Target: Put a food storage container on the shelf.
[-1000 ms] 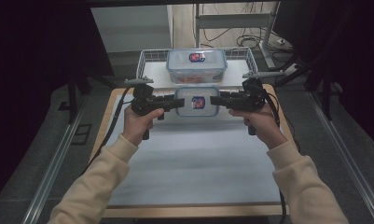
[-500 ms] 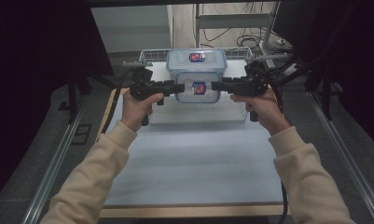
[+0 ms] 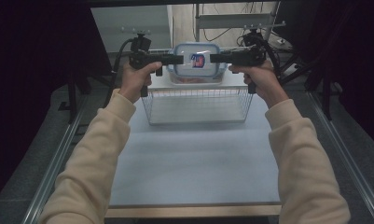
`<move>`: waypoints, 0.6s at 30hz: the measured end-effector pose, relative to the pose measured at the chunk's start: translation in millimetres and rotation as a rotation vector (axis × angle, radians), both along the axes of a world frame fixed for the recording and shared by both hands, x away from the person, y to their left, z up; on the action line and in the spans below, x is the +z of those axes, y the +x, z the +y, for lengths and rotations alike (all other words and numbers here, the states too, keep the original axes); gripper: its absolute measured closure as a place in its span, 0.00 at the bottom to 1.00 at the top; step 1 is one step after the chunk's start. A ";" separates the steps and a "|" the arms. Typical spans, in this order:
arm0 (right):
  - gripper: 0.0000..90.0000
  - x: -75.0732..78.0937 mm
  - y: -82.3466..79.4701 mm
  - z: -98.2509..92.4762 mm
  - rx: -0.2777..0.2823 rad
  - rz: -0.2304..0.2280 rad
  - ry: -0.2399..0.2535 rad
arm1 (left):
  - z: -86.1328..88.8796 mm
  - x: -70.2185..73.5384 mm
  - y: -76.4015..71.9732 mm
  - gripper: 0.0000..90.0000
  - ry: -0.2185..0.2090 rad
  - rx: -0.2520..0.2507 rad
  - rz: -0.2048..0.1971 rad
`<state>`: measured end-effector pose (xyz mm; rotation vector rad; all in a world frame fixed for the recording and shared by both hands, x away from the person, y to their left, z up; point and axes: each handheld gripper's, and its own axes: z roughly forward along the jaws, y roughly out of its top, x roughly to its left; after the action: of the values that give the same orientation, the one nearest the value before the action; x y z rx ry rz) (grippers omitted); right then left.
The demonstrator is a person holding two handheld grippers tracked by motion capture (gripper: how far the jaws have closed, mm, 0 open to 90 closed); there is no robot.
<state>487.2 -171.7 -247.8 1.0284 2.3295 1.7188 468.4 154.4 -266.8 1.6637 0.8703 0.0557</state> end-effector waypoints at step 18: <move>0.58 0.6 69.4 2.9 -0.029 0.104 0.010 | 1.1 -9.3 62.6 0.58 -0.069 0.042 0.096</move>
<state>556.7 -168.8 -247.2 1.1740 2.3562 1.7084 531.0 155.5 -276.1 1.5944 0.9691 -0.0254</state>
